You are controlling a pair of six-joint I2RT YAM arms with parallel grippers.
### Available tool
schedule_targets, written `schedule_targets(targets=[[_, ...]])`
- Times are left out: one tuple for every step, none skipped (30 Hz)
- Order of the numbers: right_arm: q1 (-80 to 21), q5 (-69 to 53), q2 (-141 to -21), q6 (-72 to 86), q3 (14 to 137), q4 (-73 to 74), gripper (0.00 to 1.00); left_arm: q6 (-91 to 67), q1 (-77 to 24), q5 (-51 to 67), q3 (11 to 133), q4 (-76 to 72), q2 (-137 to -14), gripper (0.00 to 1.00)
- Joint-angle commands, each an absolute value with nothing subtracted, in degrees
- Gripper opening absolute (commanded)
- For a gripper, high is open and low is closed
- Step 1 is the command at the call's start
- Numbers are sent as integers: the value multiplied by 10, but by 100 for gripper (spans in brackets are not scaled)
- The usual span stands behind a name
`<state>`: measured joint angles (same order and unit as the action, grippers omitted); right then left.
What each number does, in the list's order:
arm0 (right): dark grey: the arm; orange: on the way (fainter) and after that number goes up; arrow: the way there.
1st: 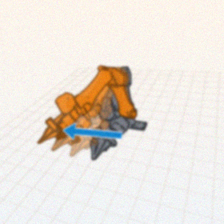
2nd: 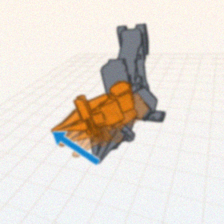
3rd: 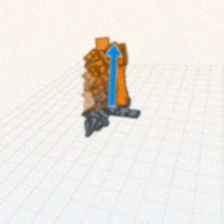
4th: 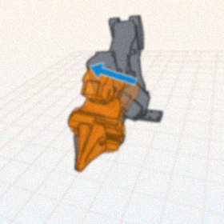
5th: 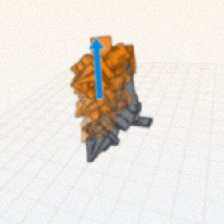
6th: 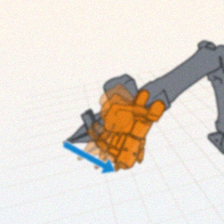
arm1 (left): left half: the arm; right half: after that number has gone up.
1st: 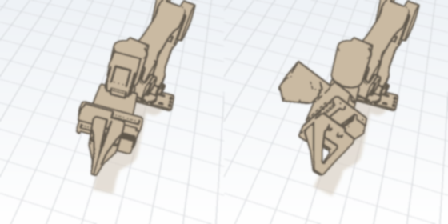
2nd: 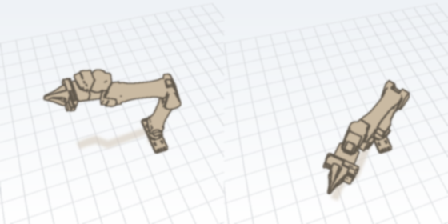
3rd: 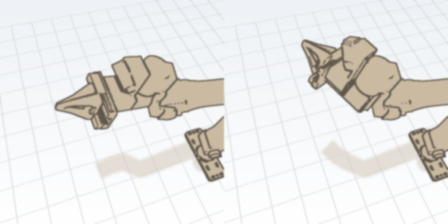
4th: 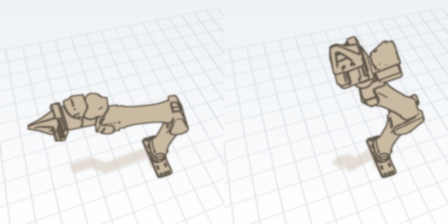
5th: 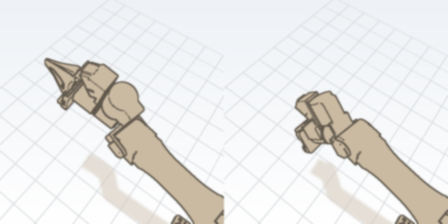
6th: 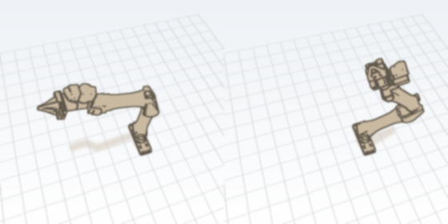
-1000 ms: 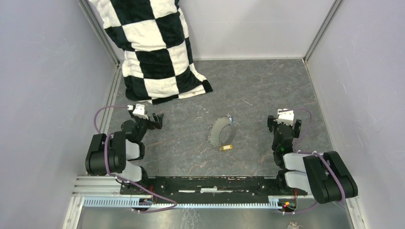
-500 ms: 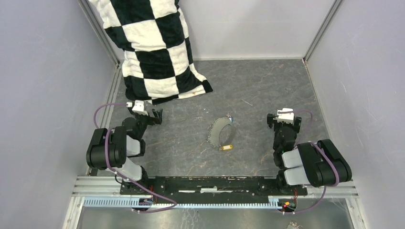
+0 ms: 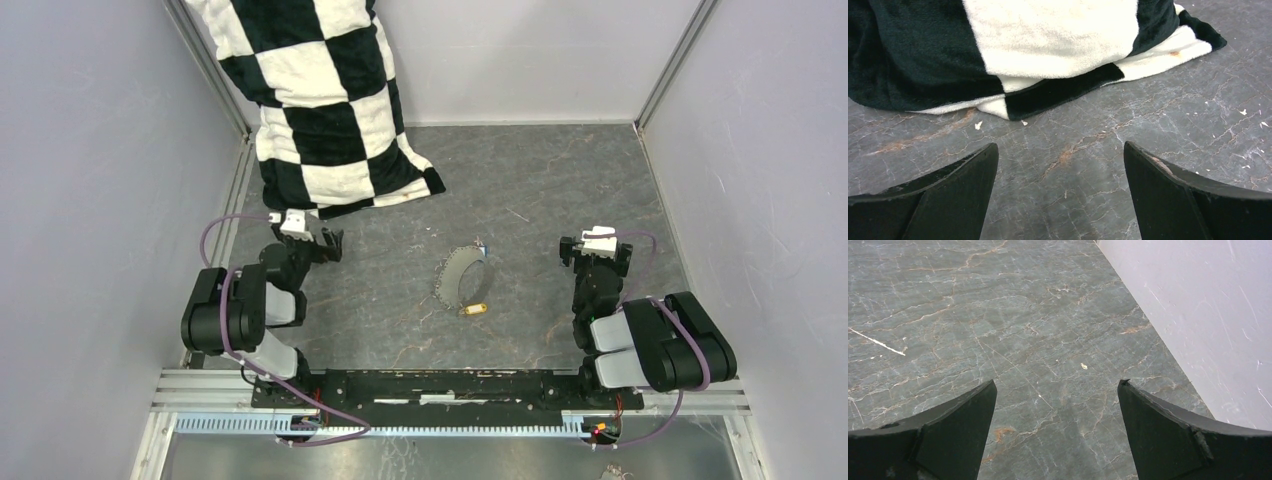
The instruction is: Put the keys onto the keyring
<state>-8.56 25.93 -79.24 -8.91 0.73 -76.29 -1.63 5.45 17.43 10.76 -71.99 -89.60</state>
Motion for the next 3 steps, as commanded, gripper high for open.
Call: schedule_targets(targets=[[-84,257,-787,-96,-47,-804,98,-4,38,141,128,-710,-888,100],[-85,257,-787,-96,-47,-804,98,-4,38,140,124,-715,-886,100],[-84,257,-787,-96,-48,-804,98,-4,38,141,121,-720,-883,100]])
